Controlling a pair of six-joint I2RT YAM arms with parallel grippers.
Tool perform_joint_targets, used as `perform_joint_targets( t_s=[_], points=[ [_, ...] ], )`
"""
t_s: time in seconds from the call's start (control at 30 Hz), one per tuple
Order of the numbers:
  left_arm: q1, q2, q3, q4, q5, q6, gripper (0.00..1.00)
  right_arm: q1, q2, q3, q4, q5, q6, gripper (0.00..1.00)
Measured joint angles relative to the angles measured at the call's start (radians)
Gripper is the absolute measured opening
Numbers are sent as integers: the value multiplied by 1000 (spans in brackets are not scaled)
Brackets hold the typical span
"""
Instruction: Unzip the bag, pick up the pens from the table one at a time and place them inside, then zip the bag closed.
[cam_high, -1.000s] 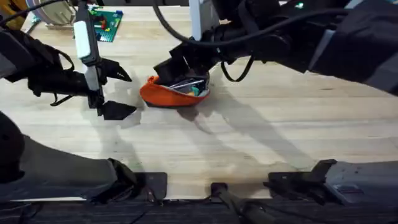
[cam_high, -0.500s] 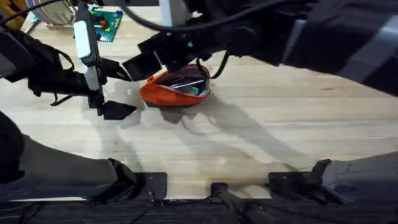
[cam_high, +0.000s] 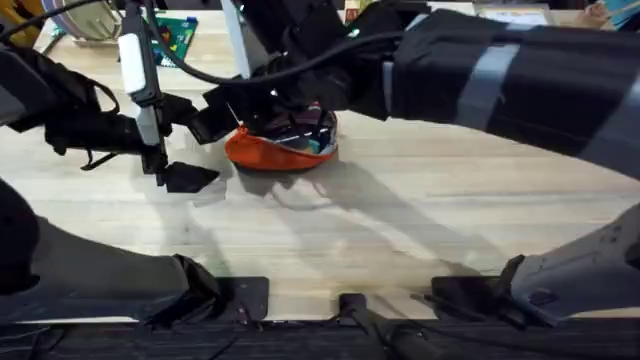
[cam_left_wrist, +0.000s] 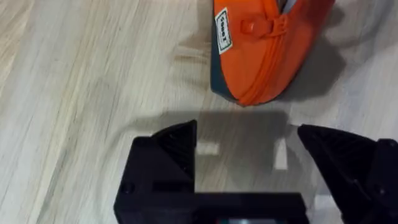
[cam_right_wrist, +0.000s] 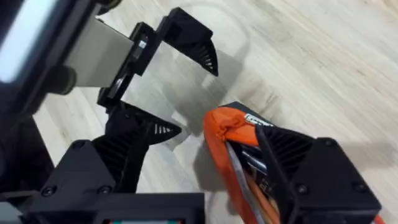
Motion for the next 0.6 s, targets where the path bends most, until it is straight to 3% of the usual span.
perform_joint_targets(
  t_s=[0.6],
  points=[
    [0, 0, 0, 0, 0, 0, 993, 0, 157, 10, 29, 1, 79, 998]
  ],
)
